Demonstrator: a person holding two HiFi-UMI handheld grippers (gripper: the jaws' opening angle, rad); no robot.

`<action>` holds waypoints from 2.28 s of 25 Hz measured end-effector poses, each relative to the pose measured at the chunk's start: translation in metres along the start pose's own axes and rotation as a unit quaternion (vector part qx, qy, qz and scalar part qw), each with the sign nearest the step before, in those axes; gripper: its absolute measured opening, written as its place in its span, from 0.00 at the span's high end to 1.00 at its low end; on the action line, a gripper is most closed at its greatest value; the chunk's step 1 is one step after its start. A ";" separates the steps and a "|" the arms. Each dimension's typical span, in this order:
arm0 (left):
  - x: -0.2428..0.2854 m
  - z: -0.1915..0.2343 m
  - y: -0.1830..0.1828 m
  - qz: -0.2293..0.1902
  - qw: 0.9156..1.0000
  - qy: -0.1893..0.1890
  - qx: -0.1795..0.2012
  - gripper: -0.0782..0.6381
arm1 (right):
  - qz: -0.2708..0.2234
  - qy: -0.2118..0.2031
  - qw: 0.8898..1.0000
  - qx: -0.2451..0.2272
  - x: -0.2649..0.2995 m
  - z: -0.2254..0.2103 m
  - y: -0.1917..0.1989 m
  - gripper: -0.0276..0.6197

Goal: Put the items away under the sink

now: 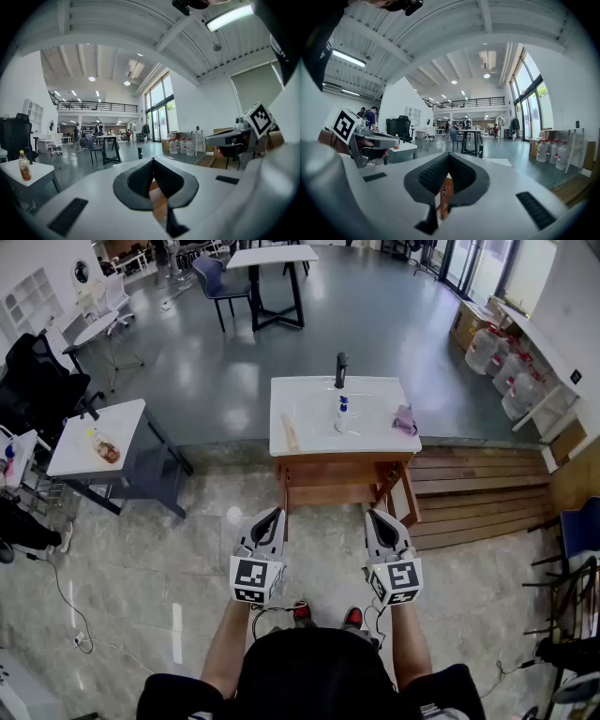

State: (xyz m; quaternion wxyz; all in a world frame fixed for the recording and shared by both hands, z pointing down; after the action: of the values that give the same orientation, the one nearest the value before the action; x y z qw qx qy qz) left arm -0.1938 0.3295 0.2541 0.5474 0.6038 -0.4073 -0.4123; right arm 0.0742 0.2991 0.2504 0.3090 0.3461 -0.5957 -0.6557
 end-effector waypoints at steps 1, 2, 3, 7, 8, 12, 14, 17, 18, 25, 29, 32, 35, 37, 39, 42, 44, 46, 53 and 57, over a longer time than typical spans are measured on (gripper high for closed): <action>0.001 0.002 -0.001 0.001 1.000 0.001 -0.001 0.88 | -0.001 -0.001 1.000 0.001 0.002 0.002 0.000 0.91; 0.001 0.004 -0.002 0.001 1.000 0.001 -0.001 0.88 | -0.001 -0.003 1.000 0.001 0.004 0.003 -0.001 0.91; 0.001 0.006 -0.003 0.001 1.000 0.002 -0.001 0.88 | -0.002 -0.003 1.000 0.002 0.007 0.005 -0.001 0.91; 0.003 0.017 -0.005 -0.004 1.000 0.002 0.003 0.88 | -0.006 -0.006 1.000 0.009 0.017 0.013 -0.002 0.91; 0.002 0.020 -0.005 -0.006 1.000 0.002 0.005 0.88 | -0.008 -0.007 1.000 0.011 0.019 0.015 -0.003 0.91; -0.002 0.031 -0.005 -0.005 1.000 -0.002 0.006 0.88 | -0.010 -0.013 1.000 0.015 0.029 0.025 -0.005 0.91; -0.005 0.037 -0.004 -0.005 1.000 -0.007 0.008 0.88 | -0.008 -0.018 1.000 0.013 0.036 0.030 -0.005 0.91; -0.010 0.046 -0.001 -0.005 1.000 -0.022 0.005 0.88 | -0.003 -0.026 1.000 0.014 0.045 0.036 -0.003 0.91; -0.011 0.049 0.001 -0.005 1.000 -0.027 0.003 0.88 | -0.001 -0.031 0.999 0.013 0.049 0.038 -0.001 0.91; -0.005 0.074 0.010 -0.002 0.998 -0.057 0.000 0.88 | 0.016 -0.060 0.998 0.012 0.089 0.046 0.012 0.91; 0.010 0.088 0.020 0.010 0.997 -0.081 -0.004 0.88 | 0.030 -0.080 0.996 0.021 0.122 0.038 0.022 0.91; 0.033 0.099 0.030 0.015 0.995 -0.093 -0.011 0.88 | 0.037 -0.089 0.995 0.028 0.153 0.025 0.037 0.91; 0.061 0.109 0.045 0.031 0.995 -0.098 -0.015 0.88 | 0.048 -0.099 0.993 0.036 0.190 0.009 0.054 0.91; 0.080 0.116 0.054 0.044 0.994 -0.102 -0.016 0.88 | 0.060 -0.105 0.992 0.041 0.214 0.000 0.068 0.91; 0.097 0.123 0.064 0.056 0.992 -0.107 -0.020 0.88 | 0.074 -0.112 0.990 0.045 0.235 -0.007 0.083 0.91; 0.118 0.132 0.083 0.068 0.991 -0.110 -0.036 0.88 | 0.096 -0.120 0.987 0.056 0.262 -0.016 0.108 0.91; 0.127 0.137 0.100 0.077 0.990 -0.114 -0.043 0.88 | 0.109 -0.126 0.984 0.063 0.279 -0.020 0.126 0.91; 0.136 0.142 0.114 0.086 0.988 -0.117 -0.049 0.88 | 0.121 -0.132 0.981 0.070 0.295 -0.024 0.143 0.91; 0.163 0.160 0.149 0.126 0.983 -0.120 -0.065 0.88 | 0.156 -0.147 0.973 0.083 0.344 -0.027 0.194 0.91; 0.169 0.167 0.160 0.140 0.980 -0.125 -0.069 0.88 | 0.180 -0.144 0.967 0.105 0.360 -0.024 0.215 0.91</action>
State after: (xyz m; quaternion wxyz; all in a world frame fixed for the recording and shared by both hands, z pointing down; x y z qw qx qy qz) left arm -0.3025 0.1050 0.3948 0.5847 0.4449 -0.5239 -0.4309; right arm -0.1125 -0.0299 0.4328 0.2946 0.1652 -0.7518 -0.5663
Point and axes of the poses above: the fingertips, and each gripper's own axes: x forward along the fingers, z to its left, y out of its underside, the point moved 9 cm from there along -x, backward along the fingers, and after that the axes turned 11 degrees about -z, right-handed, at the moved point
